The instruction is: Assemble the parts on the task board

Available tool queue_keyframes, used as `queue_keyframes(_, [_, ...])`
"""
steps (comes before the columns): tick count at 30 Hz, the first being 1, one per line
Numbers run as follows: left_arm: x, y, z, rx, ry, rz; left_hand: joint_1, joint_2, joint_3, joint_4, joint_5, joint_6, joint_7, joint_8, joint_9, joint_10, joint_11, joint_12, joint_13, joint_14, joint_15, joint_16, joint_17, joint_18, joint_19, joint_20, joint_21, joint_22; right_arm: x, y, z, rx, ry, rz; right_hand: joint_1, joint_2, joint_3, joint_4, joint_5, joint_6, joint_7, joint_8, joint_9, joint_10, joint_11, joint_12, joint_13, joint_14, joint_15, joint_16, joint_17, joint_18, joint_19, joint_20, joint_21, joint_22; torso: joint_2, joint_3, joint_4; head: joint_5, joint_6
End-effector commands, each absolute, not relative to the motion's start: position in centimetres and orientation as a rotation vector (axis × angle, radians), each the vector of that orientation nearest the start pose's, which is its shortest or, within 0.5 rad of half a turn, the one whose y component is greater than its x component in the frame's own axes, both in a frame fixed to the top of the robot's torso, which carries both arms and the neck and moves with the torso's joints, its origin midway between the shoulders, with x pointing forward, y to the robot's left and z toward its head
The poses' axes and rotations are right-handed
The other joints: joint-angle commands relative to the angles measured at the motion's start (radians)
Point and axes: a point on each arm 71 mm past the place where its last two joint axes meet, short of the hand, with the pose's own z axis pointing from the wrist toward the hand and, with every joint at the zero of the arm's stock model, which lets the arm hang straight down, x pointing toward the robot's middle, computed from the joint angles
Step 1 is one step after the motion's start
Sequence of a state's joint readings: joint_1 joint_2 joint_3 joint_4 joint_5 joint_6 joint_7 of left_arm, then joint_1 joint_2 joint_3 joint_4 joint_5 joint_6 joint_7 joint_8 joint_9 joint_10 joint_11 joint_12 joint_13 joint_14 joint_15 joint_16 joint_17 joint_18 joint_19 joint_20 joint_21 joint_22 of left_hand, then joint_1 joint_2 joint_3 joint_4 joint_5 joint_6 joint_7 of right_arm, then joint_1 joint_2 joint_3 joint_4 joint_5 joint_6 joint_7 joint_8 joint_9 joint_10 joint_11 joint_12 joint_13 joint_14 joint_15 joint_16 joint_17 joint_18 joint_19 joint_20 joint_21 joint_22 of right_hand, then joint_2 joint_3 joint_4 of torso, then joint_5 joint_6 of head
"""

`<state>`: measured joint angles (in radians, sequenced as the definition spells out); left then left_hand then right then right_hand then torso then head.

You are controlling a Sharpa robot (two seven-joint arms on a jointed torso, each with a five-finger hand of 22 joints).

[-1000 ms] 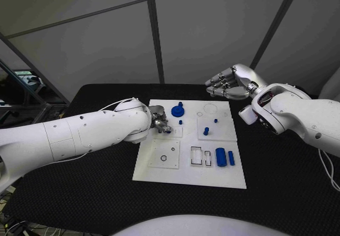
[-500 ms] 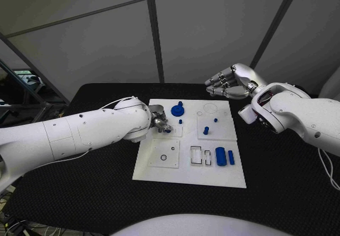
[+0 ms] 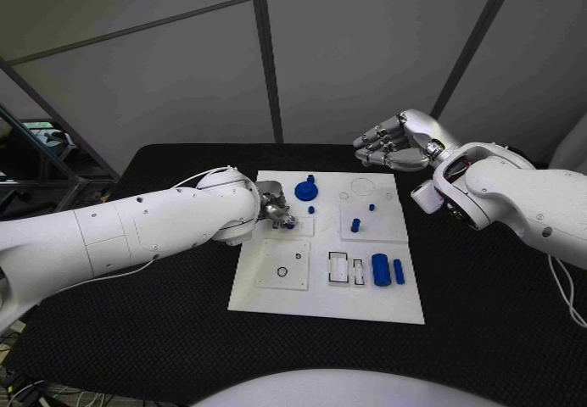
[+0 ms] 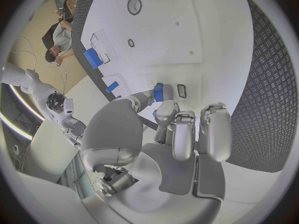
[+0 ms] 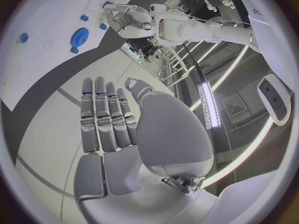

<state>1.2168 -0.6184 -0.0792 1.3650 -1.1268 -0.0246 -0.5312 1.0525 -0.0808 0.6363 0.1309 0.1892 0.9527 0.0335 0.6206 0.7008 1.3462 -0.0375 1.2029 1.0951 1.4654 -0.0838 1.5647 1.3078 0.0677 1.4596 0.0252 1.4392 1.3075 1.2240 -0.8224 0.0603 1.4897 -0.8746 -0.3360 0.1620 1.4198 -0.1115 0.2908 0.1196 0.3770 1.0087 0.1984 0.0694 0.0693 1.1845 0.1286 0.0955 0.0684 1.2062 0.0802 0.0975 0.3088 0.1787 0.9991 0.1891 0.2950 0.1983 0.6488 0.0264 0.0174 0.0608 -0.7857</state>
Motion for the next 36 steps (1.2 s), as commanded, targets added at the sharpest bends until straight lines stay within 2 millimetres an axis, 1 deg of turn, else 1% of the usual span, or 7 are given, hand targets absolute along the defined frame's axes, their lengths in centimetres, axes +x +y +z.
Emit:
queue_keyframes(1, [50.42, 15.18, -23.25, -0.180, 2.206, -0.402, -0.040, -0.011, 0.085, -0.083, -0.020, 0.018, -0.010, 0.003, -0.003, 0.015, -0.005, 0.005, 0.002, 0.105, -0.009, 0.006, 0.263, -0.024, 0.014, -0.004, 0.004, 0.088, 50.57, -19.73, -12.98, 0.270, 1.527, 1.142, 0.007, 0.000, 0.004, -0.002, 0.006, 0.006, 0.001, 0.002, 0.001, 0.002, 0.000, 0.004, -0.002, 0.008, 0.000, -0.005, -0.001, 0.004, 0.005, 0.000, -0.006, -0.001, 0.001, 0.0001, 0.0007, 0.000, -0.001])
queue_keyframes(4, [50.46, 15.19, -23.23, -0.181, 2.204, -0.402, -0.069, -0.016, 0.066, -0.067, -0.032, 0.022, -0.011, 0.002, -0.005, 0.015, -0.006, 0.006, 0.002, 0.105, -0.009, 0.006, 0.263, -0.024, 0.015, -0.005, 0.003, 0.088, 50.57, -19.72, -12.98, 0.270, 1.527, 1.142, 0.007, 0.000, 0.004, -0.002, 0.006, 0.006, 0.001, 0.002, 0.001, 0.002, 0.000, 0.004, -0.002, 0.008, 0.000, -0.005, -0.001, 0.004, 0.005, 0.000, -0.006, -0.001, 0.001, 0.0002, 0.0009, 0.000, -0.001])
queue_keyframes(6, [50.51, 15.21, -23.22, -0.183, 2.202, -0.401, -0.099, -0.018, 0.042, -0.045, -0.039, 0.028, -0.011, 0.001, -0.007, 0.016, -0.006, 0.008, 0.004, 0.105, -0.009, 0.006, 0.263, -0.024, 0.015, -0.005, 0.003, 0.089, 50.58, -19.73, -12.98, 0.270, 1.526, 1.142, 0.007, 0.000, 0.004, -0.002, 0.006, 0.006, 0.001, 0.002, 0.001, 0.002, 0.000, 0.004, -0.002, 0.008, 0.000, -0.005, -0.001, 0.004, 0.005, 0.000, -0.006, -0.001, 0.000, 0.0000, 0.0006, 0.000, -0.002])
queue_keyframes(11, [50.60, 15.28, -23.19, -0.188, 2.198, -0.400, -0.130, -0.014, 0.009, -0.020, -0.041, 0.036, -0.013, -0.001, -0.011, 0.019, -0.007, 0.014, 0.010, 0.105, -0.010, 0.006, 0.263, -0.025, 0.016, -0.006, 0.004, 0.092, 50.58, -19.75, -12.98, 0.271, 1.526, 1.141, 0.008, -0.001, 0.005, -0.004, 0.007, 0.005, 0.001, 0.001, 0.001, 0.002, 0.001, 0.004, -0.002, 0.008, 0.000, -0.006, -0.002, 0.004, 0.006, 0.000, -0.006, -0.002, 0.000, 0.0003, 0.0003, 0.000, -0.003])
queue_keyframes(27, [50.74, 15.27, -23.08, -0.198, 2.185, -0.403, -0.166, -0.013, -0.042, 0.014, -0.041, 0.044, -0.014, -0.006, -0.017, 0.020, -0.007, 0.019, 0.015, 0.105, -0.011, 0.006, 0.263, -0.025, 0.018, -0.007, 0.004, 0.095, 50.61, -19.82, -13.01, 0.272, 1.527, 1.140, 0.004, -0.002, 0.005, -0.002, 0.008, 0.005, 0.002, 0.001, 0.001, 0.002, 0.002, 0.004, -0.002, 0.008, 0.001, -0.006, -0.002, 0.003, 0.006, 0.000, -0.008, -0.003, 0.000, -0.0001, 0.0004, -0.001, -0.004])
queue_keyframes(30, [50.77, 15.26, -23.05, -0.199, 2.184, -0.403, -0.167, -0.013, -0.044, 0.015, -0.041, 0.045, -0.014, -0.006, -0.017, 0.020, -0.007, 0.018, 0.015, 0.105, -0.011, 0.006, 0.263, -0.025, 0.018, -0.007, 0.003, 0.095, 50.61, -19.82, -13.01, 0.272, 1.528, 1.140, 0.004, -0.002, 0.005, -0.002, 0.008, 0.005, 0.002, 0.001, 0.001, 0.002, 0.002, 0.004, -0.002, 0.008, 0.001, -0.006, -0.002, 0.003, 0.006, 0.000, -0.008, -0.003, 0.000, 0.0004, 0.0001, -0.001, -0.005])
queue_keyframes(36, [50.79, 15.26, -23.04, -0.198, 2.185, -0.403, -0.168, -0.022, -0.058, 0.015, -0.042, 0.045, -0.014, -0.007, -0.018, 0.020, -0.008, 0.019, 0.015, 0.105, -0.011, 0.006, 0.263, -0.025, 0.018, -0.007, 0.003, 0.096, 50.63, -19.82, -13.04, 0.272, 1.529, 1.139, 0.004, -0.002, 0.005, -0.002, 0.008, 0.005, 0.002, 0.001, 0.001, 0.002, 0.002, 0.004, -0.002, 0.008, 0.001, -0.006, -0.002, 0.003, 0.006, 0.000, -0.008, -0.003, 0.000, -0.0004, 0.0011, -0.001, -0.006])
